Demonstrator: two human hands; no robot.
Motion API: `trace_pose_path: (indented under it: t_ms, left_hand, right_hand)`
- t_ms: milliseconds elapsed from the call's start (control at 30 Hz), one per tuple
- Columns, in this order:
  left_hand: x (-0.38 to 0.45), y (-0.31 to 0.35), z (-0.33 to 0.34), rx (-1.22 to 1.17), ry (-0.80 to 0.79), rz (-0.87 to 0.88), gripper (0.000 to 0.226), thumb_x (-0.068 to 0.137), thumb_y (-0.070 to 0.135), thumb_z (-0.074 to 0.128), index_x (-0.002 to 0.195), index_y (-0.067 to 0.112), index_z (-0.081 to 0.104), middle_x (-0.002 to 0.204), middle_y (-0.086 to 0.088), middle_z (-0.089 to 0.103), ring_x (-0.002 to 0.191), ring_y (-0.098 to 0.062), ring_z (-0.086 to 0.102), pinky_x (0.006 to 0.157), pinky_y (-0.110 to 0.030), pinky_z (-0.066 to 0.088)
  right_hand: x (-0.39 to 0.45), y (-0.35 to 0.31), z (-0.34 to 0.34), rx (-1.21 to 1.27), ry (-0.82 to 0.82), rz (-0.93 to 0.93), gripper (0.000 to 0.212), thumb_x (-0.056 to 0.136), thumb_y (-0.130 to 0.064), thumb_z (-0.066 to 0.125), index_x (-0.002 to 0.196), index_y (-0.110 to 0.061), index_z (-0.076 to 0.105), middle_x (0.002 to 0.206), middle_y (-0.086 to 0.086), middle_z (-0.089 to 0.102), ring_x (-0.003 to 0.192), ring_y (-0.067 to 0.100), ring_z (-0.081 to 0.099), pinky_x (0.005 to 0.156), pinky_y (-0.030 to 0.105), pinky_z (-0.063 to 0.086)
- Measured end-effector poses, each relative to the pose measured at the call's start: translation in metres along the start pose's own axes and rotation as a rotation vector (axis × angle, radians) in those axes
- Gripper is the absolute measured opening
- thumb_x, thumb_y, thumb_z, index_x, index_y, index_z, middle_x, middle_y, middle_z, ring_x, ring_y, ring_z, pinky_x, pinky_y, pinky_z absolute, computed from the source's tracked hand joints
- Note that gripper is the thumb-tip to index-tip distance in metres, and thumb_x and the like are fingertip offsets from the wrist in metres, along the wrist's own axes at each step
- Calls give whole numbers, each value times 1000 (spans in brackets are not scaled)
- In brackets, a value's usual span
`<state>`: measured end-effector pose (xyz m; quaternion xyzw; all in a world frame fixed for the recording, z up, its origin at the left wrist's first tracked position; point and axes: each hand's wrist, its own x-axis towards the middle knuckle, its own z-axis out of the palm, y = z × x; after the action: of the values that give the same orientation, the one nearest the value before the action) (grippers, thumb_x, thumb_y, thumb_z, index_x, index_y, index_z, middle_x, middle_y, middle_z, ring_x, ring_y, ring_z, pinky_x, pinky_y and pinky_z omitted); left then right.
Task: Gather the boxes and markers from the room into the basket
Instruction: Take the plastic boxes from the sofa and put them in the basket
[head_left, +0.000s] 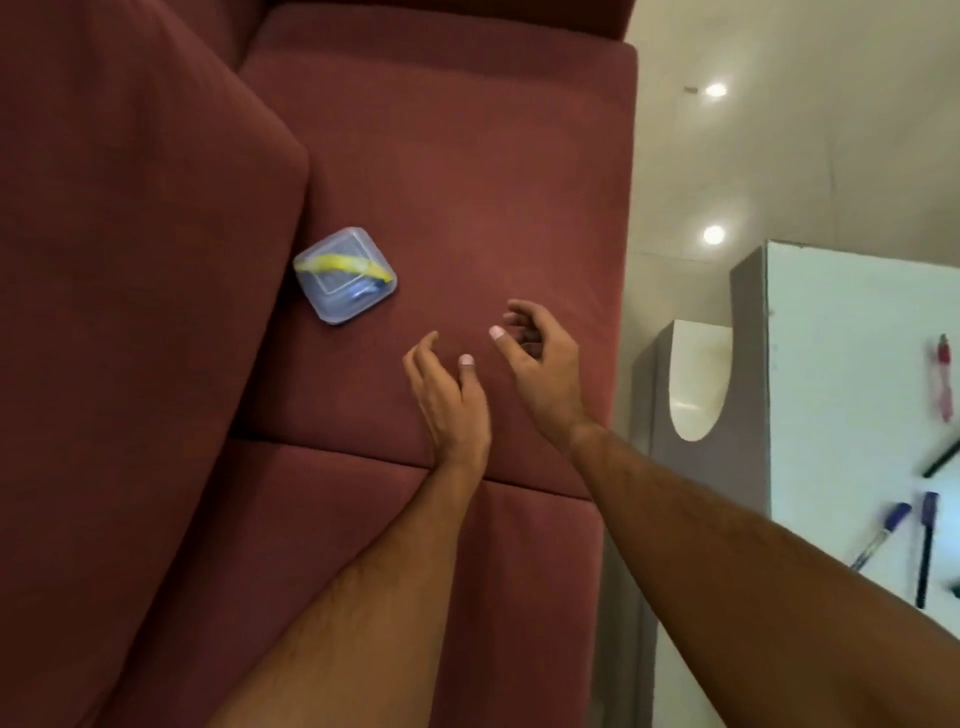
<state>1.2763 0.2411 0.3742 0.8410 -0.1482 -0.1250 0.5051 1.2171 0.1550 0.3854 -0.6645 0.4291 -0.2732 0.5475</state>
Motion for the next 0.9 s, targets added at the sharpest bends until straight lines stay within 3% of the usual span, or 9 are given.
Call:
trace_pose_path:
  t_ms: [167, 233, 400, 533, 633, 700, 833, 900]
  left_hand:
    - [66, -25, -34, -56, 202, -128, 52, 95, 16, 61, 143, 1, 47, 143, -16, 47, 132, -27, 49, 111, -25, 33]
    - [85, -33, -44, -79, 258, -154, 56, 93, 17, 61, 144, 0, 45, 144, -18, 46, 134, -30, 48, 115, -33, 34]
    - [121, -49, -53, -176, 295, -229, 68, 93, 23, 60, 152, -1, 36, 153, -20, 38, 143, -33, 40, 120, -43, 30]
    - [143, -54, -54, -209, 278, -245, 73, 95, 28, 57, 157, 2, 28, 160, -19, 32, 148, -31, 35, 122, -45, 29]
    - [155, -55, -55, -217, 210, -247, 68, 99, 25, 57, 158, 5, 29, 162, -16, 32, 149, -27, 33, 124, -42, 27]
    - [156, -51, -53, -207, 185, -240, 64, 99, 20, 60, 155, 4, 35, 159, -16, 36, 148, -27, 36, 123, -39, 27]
    - [134, -42, -46, -223, 210, -245, 65, 91, 25, 64, 149, 3, 45, 149, -17, 45, 138, -29, 46, 117, -38, 34]
    - [119, -38, -40, -239, 207, -250, 72, 82, 34, 60, 146, 3, 48, 144, -17, 48, 133, -29, 50, 114, -40, 37]
  right_hand:
    - [26, -12, 74, 0, -58, 12, 48, 91, -19, 78, 136, -10, 64, 125, 4, 70, 104, 14, 65, 88, 22, 56]
    - [34, -15, 99, 3, -88, 25, 54, 91, -18, 79, 141, -11, 60, 135, 5, 66, 114, 14, 63, 93, 20, 53]
    - [52, -17, 144, 18, -130, 47, 64, 92, -16, 77, 150, -11, 51, 148, 9, 58, 130, 16, 56, 110, 29, 49]
    - [63, -19, 161, 20, -175, 41, 67, 93, -17, 76, 153, -8, 46, 149, 10, 56, 128, 8, 53, 106, 16, 47]
    - [68, -14, 172, -15, -189, 50, 77, 80, -43, 73, 148, -16, 52, 142, 8, 61, 133, 21, 57, 113, 42, 50]
    - [71, -2, 173, -26, -199, 35, 78, 76, -48, 69, 145, -15, 57, 139, 5, 64, 134, 26, 56, 112, 48, 50]
    - [53, -12, 154, -71, -179, 33, 57, 90, -21, 74, 143, -11, 58, 142, 5, 58, 138, 26, 48, 115, 48, 47]
    - [43, -9, 140, -88, -152, 0, 52, 91, -17, 74, 141, -11, 60, 140, 5, 60, 136, 26, 49, 113, 48, 48]
